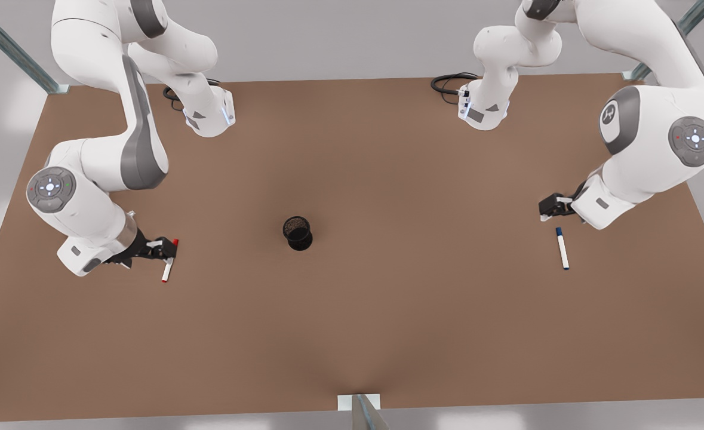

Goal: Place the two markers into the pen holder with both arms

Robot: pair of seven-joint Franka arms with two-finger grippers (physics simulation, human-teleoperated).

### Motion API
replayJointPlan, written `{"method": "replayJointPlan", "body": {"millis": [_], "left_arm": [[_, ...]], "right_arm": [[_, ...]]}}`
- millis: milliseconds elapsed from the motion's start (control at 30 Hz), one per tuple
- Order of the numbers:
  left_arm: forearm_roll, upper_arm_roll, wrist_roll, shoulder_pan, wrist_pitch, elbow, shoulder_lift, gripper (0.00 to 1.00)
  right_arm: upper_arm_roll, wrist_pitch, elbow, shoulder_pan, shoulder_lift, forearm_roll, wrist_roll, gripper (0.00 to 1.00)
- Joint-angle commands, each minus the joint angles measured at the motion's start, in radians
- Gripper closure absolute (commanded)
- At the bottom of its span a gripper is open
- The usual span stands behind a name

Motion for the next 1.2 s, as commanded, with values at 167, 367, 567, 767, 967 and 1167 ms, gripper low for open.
{"method": "replayJointPlan", "body": {"millis": [167,367,567,767,967,1167], "left_arm": [[-0.062,0.122,0.157,0.065,0.518,-0.348,0.074,0.0],[-0.244,0.183,0.472,0.174,0.711,-0.403,0.247,0.0],[-0.238,0.22,0.503,0.168,0.92,-0.502,0.35,0.0],[-0.22,0.219,0.506,0.164,0.975,-0.503,0.39,0.31],[-0.149,0.219,0.506,0.154,0.974,-0.502,0.391,0.39],[-0.151,0.216,0.538,0.154,0.963,-0.531,0.391,0.39]], "right_arm": [[0.002,0.03,0.001,0.004,-0.001,-0.002,0.06,0.0],[0.002,0.122,-0.022,0.018,0.029,-0.029,0.084,0.0],[-0.001,0.262,-0.102,-0.03,0.134,-0.028,0.112,0.0],[0.001,0.242,-0.294,-0.074,0.063,-0.028,0.362,0.0],[-0.001,0.316,-0.303,-0.125,0.197,-0.012,0.391,0.0],[-0.001,0.409,-0.337,-0.177,0.253,-0.014,0.363,0.0]]}}
